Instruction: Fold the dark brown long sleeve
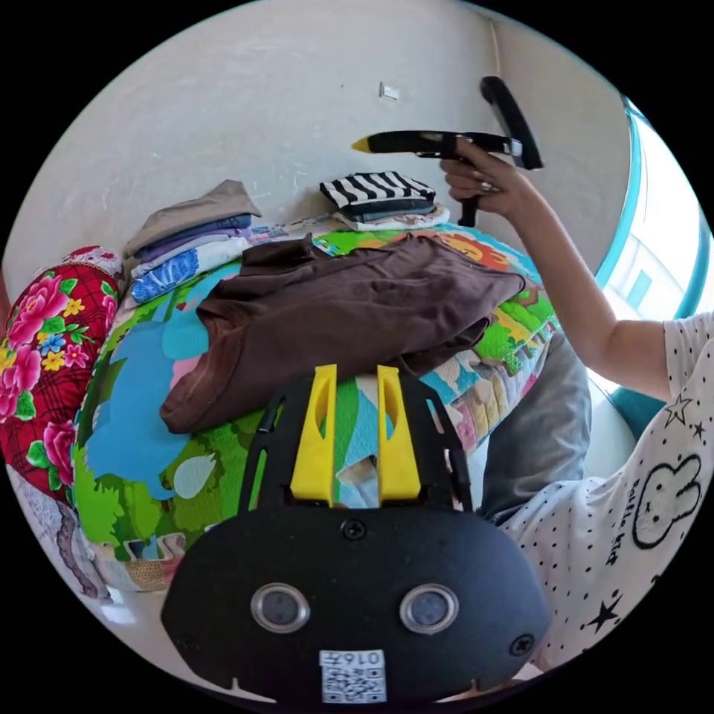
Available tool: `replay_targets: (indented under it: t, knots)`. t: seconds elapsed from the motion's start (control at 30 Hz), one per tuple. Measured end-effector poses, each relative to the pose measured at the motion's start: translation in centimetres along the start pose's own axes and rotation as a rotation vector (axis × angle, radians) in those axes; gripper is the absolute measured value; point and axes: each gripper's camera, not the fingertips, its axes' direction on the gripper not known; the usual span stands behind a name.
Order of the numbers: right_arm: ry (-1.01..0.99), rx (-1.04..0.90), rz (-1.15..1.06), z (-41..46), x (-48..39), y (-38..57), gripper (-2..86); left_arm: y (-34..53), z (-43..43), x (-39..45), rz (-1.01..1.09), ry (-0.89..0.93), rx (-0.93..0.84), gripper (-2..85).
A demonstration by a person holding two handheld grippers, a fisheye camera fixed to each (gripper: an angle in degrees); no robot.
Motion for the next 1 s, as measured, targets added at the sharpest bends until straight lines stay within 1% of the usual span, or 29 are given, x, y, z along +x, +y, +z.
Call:
replay_targets:
  t: [0.03,0.1,0.2,0.27,0.33,0.43,0.5,0.57,0.6,0.67,0.73,0.77,0.83,0.9,0.93,0.97,1.0]
  knots:
    - [-0.045,-0.005,-0.044,-0.8,-0.6,0.9,9.7,-0.3,0.9,0.1,0.009,-0.015,-0.018,8.7]
    - [-0.218,-0.103,-0.27,-3.2,-3.8,5.0,9.4,-0.7,2.0,-0.1,-0.001,-0.033,-0.031,8.7]
    - [-0.272,-0.226,-0.454,-4.4,-8.0,10.5,9.3,-1.4,3.5,-0.8,-0.032,-0.02,-0.032,7.9]
    - [-0.27,-0.266,-0.394,-4.4,-9.1,12.7,8.9,-2.0,4.3,-1.3,-0.041,-0.009,-0.052,6.1]
    - [-0.288,-0.304,-0.35,-4.2,-9.7,14.4,8.7,-3.1,4.6,-1.9,-0.04,-0.002,-0.038,1.4]
    - [-0.241,-0.35,-0.302,-3.3,-10.2,16.4,8.9,-5.1,5.0,-2.5,-0.014,-0.036,-0.021,-0.2]
    - [-0.104,-0.369,-0.244,-1.8,-9.7,17.0,9.0,-6.5,5.2,-3.0,-0.007,-0.067,0.002,-0.5]
    - [-0.025,-0.411,-0.211,-0.3,-9.1,17.4,8.5,-7.7,5.6,-3.6,-0.03,-0.103,0.03,-0.6]
    - [-0.023,-0.429,-0.211,0.5,-8.8,17.7,8.0,-8.3,6.1,-4.2,-0.062,-0.13,0.054,-0.7]
    - [-0.09,-0.401,-0.177,0.8,-7.9,18.0,3.9,-8.7,6.9,-4.8,-0.114,-0.144,0.066,-0.7]
    - [-0.098,-0.404,-0.105,1.1,-6.8,18.2,2.2,-8.7,7.4,-5.2,-0.149,-0.083,0.031,-0.6]
    - [-0.127,-0.402,-0.063,0.9,-5.9,18.4,1.7,-8.4,7.3,-5.3,-0.154,-0.07,0.042,-0.6]
    - [-0.222,-0.32,-0.02,-0.9,-4.4,18.4,1.1,-7.2,6.1,-5.8,-0.157,-0.027,0.107,-0.5]
    - [-0.407,-0.176,-0.048,-4.4,-2.4,18.6,0.8,-6.4,5.4,-6.6,-0.168,0.02,0.132,-0.4]
    - [-0.454,-0.128,-0.054,-5.4,-1.8,18.7,0.7,-5.9,5.0,-7.3,-0.182,0.061,0.144,-0.3]
    - [-0.549,-0.023,-0.061,-7.3,-0.6,18.9,0.6,-5.7,4.9,-7.5,-0.186,0.083,0.149,-0.3]
    - [-0.602,0.073,-0.052,-8.8,0.6,19.2,0.6,-5.3,4.7,-8.0,-0.194,0.119,0.157,-0.3]
